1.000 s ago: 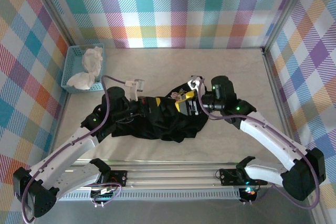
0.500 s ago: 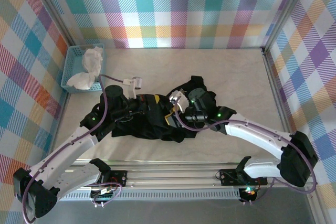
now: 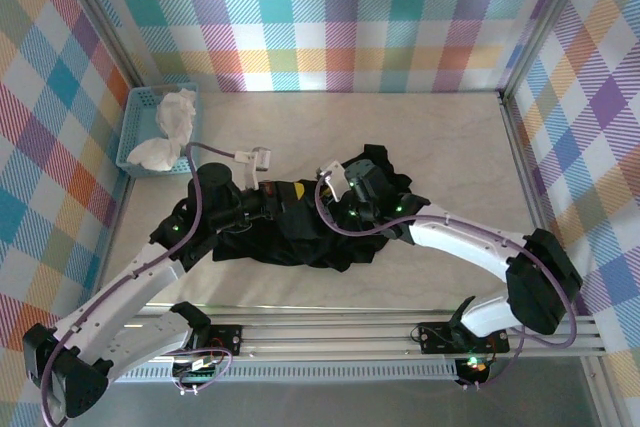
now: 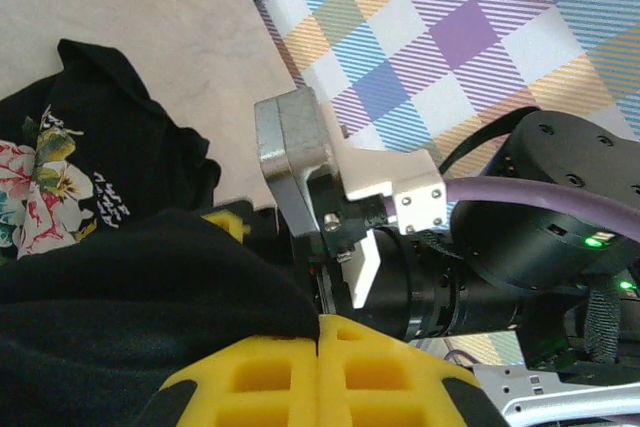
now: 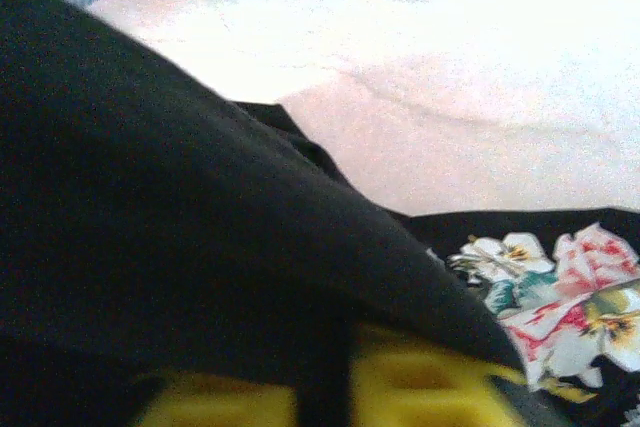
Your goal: Fold the inside-out t-shirt
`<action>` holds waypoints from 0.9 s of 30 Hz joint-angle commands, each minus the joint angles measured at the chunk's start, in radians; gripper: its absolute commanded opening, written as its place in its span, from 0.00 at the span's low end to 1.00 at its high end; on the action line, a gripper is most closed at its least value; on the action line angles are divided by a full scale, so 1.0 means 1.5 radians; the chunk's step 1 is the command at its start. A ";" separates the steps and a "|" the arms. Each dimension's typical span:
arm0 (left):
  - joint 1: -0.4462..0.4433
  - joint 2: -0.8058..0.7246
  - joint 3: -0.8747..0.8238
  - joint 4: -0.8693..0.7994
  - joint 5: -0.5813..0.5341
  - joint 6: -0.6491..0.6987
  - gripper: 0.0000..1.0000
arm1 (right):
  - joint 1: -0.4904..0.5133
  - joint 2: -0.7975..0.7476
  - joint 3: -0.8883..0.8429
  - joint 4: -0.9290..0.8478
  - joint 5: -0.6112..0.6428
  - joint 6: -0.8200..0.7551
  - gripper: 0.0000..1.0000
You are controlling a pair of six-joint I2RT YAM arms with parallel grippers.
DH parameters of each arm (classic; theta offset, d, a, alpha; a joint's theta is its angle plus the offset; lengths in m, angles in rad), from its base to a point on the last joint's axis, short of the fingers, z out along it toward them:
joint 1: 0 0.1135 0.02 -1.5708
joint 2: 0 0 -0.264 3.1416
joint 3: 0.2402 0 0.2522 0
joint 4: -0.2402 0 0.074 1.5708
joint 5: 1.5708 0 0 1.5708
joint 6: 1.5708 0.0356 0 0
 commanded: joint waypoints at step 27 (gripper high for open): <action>0.054 0.008 -0.010 -0.083 -0.155 0.138 0.27 | -0.163 -0.054 -0.047 0.152 -0.543 0.148 0.00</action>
